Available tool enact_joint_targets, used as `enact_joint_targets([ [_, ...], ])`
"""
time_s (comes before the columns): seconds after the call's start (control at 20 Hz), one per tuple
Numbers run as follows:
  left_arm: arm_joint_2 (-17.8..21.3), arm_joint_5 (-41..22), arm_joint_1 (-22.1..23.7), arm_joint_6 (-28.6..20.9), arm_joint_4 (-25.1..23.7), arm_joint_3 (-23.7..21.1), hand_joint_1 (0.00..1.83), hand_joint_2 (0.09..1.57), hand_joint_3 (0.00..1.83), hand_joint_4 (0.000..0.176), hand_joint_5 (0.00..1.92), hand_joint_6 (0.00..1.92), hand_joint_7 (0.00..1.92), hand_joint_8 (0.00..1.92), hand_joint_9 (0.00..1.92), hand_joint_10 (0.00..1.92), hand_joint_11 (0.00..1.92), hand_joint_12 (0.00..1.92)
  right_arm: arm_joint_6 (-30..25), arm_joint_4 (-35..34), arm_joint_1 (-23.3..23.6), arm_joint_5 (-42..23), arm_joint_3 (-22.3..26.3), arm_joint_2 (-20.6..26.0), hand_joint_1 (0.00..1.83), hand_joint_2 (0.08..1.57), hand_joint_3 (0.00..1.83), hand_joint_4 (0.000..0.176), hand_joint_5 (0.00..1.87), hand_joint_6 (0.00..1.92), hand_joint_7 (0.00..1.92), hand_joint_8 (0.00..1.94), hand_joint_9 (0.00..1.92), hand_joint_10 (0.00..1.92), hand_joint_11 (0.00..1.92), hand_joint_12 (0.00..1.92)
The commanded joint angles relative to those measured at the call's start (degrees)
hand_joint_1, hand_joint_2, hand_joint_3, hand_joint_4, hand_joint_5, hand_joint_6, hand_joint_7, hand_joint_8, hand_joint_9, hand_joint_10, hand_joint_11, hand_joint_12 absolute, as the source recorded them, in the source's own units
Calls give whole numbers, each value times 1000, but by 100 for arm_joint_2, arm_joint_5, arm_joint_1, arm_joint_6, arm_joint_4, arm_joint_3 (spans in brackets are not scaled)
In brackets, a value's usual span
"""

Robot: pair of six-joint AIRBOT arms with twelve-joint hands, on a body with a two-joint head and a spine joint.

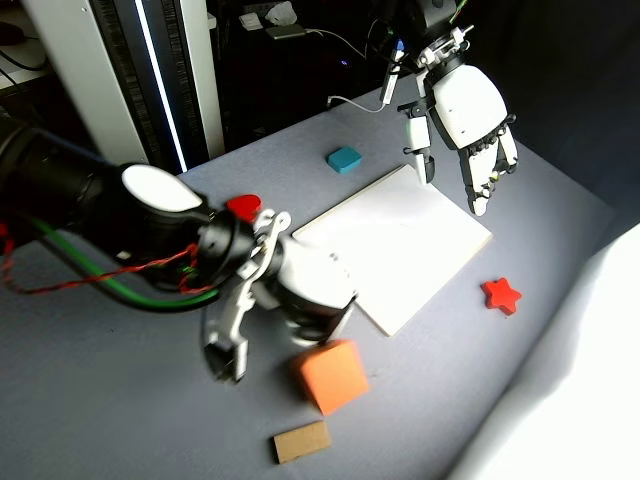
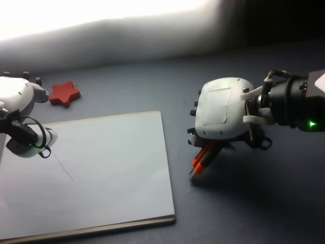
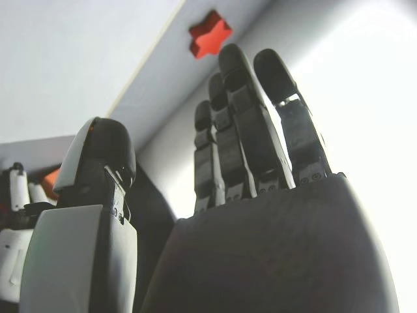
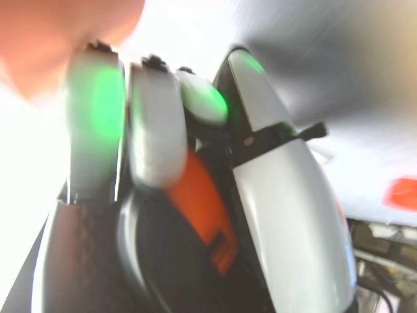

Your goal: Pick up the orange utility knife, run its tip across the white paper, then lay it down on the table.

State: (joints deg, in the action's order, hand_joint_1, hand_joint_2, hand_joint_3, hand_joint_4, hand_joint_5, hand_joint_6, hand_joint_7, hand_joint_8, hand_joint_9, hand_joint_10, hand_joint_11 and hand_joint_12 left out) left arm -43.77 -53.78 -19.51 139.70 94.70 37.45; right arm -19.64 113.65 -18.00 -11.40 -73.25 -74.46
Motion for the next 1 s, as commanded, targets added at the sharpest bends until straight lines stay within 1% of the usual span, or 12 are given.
enact_joint_targets([
  [0.0,25,-248,79,15,-398,40,630,1309,10,14,328,0,493,0,669,21,143,1412,32,-50,106,94,61,22,1545,1364,0,176,1411,1921,1686,1941,1810,1921,1856,1921],
  [0.3,25,-247,86,15,-398,51,633,1304,7,15,342,4,495,2,674,24,162,1397,60,-47,292,127,259,206,1550,1367,0,176,1415,1921,1715,1941,1820,1921,1841,1921],
  [0.4,25,-247,92,15,-398,74,638,1308,9,9,342,3,498,3,674,24,147,1416,202,-47,370,204,282,231,1557,1374,0,176,1406,1921,1701,1941,1803,1921,1829,1921],
  [0.45,25,-247,100,15,-398,88,633,1307,8,12,338,1,500,3,674,24,152,1422,399,-47,401,388,311,232,1555,1364,0,176,1394,1921,1704,1941,1799,1921,1825,1921],
  [0.6,24,-246,106,15,-398,150,654,1302,5,9,346,3,504,3,672,25,145,1443,925,-42,488,1182,463,193,1532,1376,0,176,1396,1921,1713,1941,1798,1921,1822,1921],
  [0.65,24,-246,106,15,-398,188,634,1306,7,14,342,1,504,2,680,29,152,1442,958,45,532,1622,535,136,1463,1386,0,176,1421,1921,1660,1941,1766,1921,1813,1921],
  [0.7,24,-229,105,15,-399,221,644,1303,5,12,352,5,509,4,687,33,161,1443,854,443,532,2003,608,81,1432,1380,0,176,1432,1921,1651,1941,1757,1921,1810,1921],
  [0.75,24,-195,105,17,-400,255,656,1299,4,10,358,7,511,4,690,35,159,1444,254,1390,482,2497,690,32,1402,1379,0,176,1437,1921,1647,1941,1747,1921,1806,1921],
  [0.8,24,-166,106,22,-402,296,660,1299,3,8,361,8,513,5,690,35,160,1446,-1018,3274,317,3275,797,-15,1390,1382,0,176,1403,1921,1629,1941,1731,1921,1793,1921],
  [0.85,24,-151,107,24,-407,323,650,1303,5,11,353,4,508,2,683,33,147,1451,-1827,4682,182,3802,870,-19,1451,1387,0,176,1366,1921,1628,1941,1728,1921,1789,1921],
  [0.9,25,-144,110,24,-410,345,666,1299,3,7,354,4,512,3,685,35,145,1459,-2398,5893,76,4306,925,-18,1495,1389,0,176,1356,1921,1632,1941,1730,1921,1785,1921],
  [0.95,25,-139,112,24,-412,362,646,1309,7,9,344,2,501,1,676,33,134,1468,-2376,5893,33,4557,1000,-37,1511,1380,0,176,1321,1921,1631,1941,1732,1921,1777,1921],
])
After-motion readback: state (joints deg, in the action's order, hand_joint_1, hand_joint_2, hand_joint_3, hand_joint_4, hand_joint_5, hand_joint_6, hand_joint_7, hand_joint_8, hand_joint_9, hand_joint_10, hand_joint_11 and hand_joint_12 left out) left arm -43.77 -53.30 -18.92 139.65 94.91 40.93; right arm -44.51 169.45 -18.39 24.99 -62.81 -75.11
